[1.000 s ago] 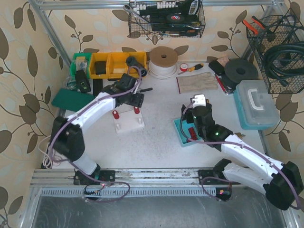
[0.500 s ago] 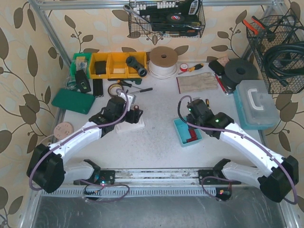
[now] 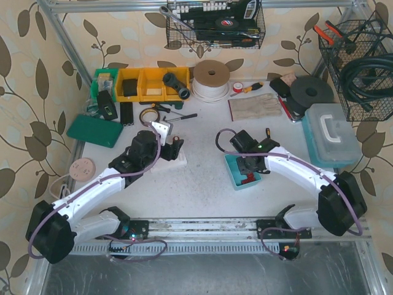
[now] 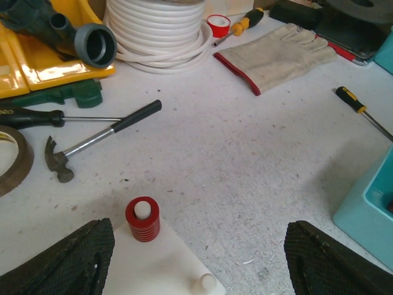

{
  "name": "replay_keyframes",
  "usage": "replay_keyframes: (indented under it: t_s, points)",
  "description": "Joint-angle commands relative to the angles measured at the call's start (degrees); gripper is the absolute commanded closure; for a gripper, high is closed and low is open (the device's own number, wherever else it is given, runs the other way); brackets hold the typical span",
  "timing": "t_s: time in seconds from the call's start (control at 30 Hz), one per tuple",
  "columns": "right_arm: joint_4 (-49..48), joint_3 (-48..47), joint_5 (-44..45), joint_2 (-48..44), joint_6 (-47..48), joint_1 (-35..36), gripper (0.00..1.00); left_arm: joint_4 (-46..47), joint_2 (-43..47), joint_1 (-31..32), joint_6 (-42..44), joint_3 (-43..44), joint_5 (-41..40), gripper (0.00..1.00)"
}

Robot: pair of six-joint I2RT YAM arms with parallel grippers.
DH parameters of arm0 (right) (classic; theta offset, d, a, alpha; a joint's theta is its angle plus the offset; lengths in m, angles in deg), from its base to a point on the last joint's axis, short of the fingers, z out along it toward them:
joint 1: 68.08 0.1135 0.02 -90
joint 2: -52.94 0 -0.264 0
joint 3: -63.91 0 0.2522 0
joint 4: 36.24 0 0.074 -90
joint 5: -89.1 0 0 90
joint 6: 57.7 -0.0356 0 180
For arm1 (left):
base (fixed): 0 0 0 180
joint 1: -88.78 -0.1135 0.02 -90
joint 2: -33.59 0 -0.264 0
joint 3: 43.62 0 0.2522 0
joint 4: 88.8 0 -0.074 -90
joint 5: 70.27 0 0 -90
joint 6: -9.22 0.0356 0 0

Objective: Install the large spring

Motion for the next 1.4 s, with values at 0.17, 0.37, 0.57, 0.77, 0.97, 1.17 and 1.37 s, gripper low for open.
replay_keyframes:
  t_s: [0.17, 0.37, 0.57, 0.77, 0.97, 1.17, 1.37]
  points:
    - [-4.8, 1.6, -0.1, 4.2, -1.1, -2.4, 0.74, 2.6, 3.5, 1.2, 1.2, -0.8, -2.6, 0.21]
    - [-7.7, 1.5, -0.3, 8.9, -1.4, -2.7, 0.7, 2.7, 4.6, 1.5, 1.5, -1.3, -3.7, 0.21]
    - [-7.6, 1.3, 1.7, 12.6, -1.8, -2.8, 0.67, 2.6, 5.1, 1.6, 1.7, -1.5, -4.4, 0.21]
    - [-9.3, 1.6, 1.5, 14.5, -2.2, -2.8, 0.66, 2.6, 5.1, 1.7, 1.7, -1.6, -4.7, 0.21]
    - [-9.7, 0.9, 1.3, 15.7, -2.0, -2.8, 0.67, 2.7, 5.4, 1.7, 1.9, -1.7, -5.1, 0.21]
    - [-10.0, -0.4, 1.3, 14.6, 0.6, -2.8, 0.78, 2.7, 5.2, 1.7, 1.7, -1.9, -5.5, 0.21]
    - [-10.3, -1.5, 0.0, 13.4, 2.7, -2.8, 0.89, 3.0, 5.6, 1.7, 1.7, -2.1, -6.0, 0.21]
